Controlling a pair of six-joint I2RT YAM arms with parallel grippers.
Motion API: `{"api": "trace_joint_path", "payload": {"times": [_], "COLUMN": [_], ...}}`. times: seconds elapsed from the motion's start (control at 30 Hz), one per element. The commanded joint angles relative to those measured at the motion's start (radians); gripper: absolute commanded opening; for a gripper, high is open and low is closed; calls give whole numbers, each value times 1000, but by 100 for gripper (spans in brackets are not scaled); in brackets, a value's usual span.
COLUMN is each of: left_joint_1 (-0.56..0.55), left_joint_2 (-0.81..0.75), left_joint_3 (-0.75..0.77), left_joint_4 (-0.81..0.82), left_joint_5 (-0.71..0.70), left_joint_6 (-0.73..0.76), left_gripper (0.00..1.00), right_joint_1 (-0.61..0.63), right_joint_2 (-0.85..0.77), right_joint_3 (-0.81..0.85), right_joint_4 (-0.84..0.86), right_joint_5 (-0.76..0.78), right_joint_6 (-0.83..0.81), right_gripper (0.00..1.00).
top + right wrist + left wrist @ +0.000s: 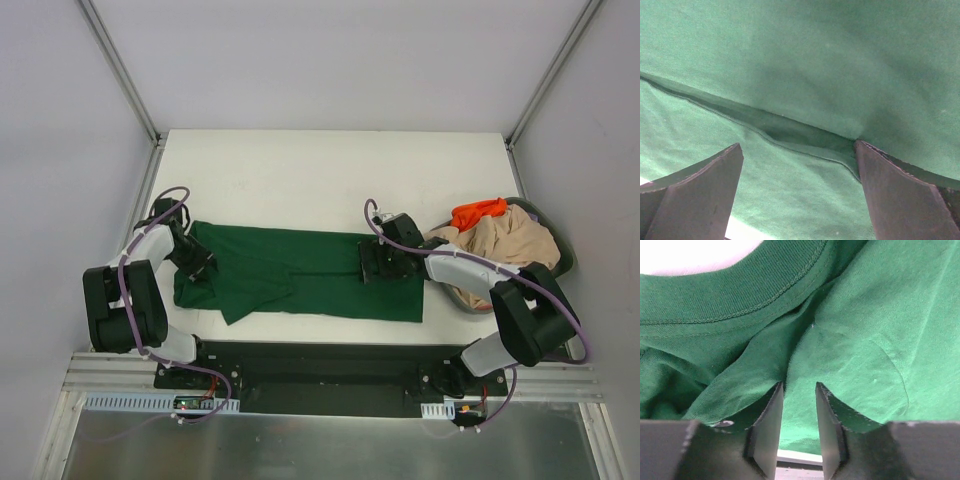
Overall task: Fold and stack the t-shirts
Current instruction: Fold the other side of the tshirt into a rectangle
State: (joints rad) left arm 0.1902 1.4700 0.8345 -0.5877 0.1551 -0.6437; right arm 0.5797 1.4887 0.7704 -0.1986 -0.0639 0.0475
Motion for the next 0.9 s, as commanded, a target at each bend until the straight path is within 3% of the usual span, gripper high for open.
{"api": "trace_joint_path", "payload": {"times": [0.0, 0.17, 0.63, 0.87], "left_joint_1": [-3, -3, -3, -2], "left_joint_2": [16, 19, -28, 45], "left_joint_3": [-6, 8, 94, 153], "left_joint_4": [0, 0, 0, -20], "left_joint_5": [-9, -19, -52, -100], "left_joint_6": [-5, -7, -2, 33], "left_gripper": [27, 0, 0, 0], "right_joint_1": [5, 3, 3, 5], "right_joint_2": [-21, -21, -10, 5], "right_joint_3": [3, 1, 20, 29], "right_joint_4": [-32, -35, -51, -62], "right_joint_5": [19, 26, 45, 53], "right_joint_6": [-9, -11, -17, -23], "right_gripper": [96, 96, 96, 96]}}
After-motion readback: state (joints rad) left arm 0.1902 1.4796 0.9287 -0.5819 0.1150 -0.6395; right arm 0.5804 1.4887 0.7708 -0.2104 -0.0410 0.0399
